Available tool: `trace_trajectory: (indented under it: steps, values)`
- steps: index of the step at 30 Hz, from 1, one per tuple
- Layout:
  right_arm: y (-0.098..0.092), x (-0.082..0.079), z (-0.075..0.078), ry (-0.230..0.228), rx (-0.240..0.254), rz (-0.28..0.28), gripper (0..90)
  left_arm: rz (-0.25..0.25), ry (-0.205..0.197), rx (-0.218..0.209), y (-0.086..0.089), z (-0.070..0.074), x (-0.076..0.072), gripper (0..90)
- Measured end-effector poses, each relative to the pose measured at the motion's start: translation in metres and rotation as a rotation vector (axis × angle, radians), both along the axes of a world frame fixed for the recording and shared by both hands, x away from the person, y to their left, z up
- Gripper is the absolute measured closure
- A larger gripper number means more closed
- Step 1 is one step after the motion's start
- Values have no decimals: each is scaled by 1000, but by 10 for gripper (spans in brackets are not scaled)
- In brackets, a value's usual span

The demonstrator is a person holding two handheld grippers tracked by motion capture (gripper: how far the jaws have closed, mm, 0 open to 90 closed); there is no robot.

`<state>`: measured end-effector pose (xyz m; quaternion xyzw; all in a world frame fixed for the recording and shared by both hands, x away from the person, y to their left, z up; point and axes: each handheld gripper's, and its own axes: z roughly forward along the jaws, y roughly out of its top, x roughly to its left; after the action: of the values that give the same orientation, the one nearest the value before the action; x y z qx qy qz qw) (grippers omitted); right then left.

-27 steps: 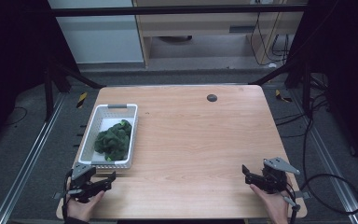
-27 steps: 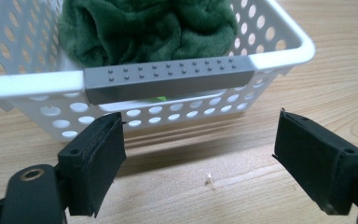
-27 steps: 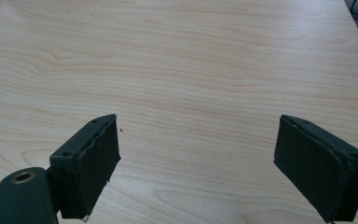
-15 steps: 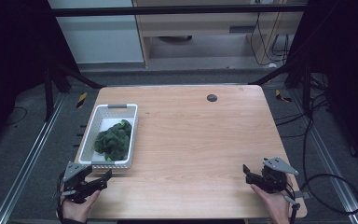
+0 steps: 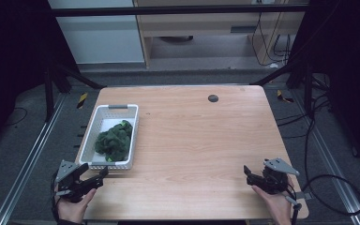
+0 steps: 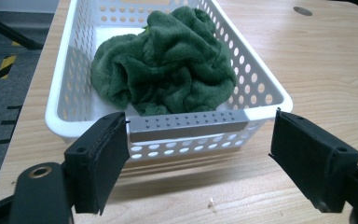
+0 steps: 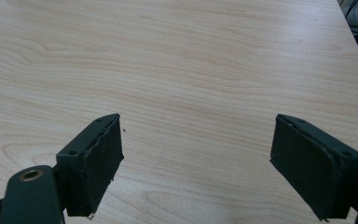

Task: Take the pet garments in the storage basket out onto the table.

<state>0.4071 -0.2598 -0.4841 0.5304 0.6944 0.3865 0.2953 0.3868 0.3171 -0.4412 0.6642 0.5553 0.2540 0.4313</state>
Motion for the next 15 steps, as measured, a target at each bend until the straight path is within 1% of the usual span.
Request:
trace_trajectory:
  steps: [9,13,15]
  values:
    - [1,0,0,-2,3,8,161,-20,-31,9,-6,11,5,188]
    - [2,0,0,1,9,13,159,-22,-37,6,-6,12,5,188]
    - [2,1,-1,-3,-1,18,158,-22,-40,4,-6,14,6,188]
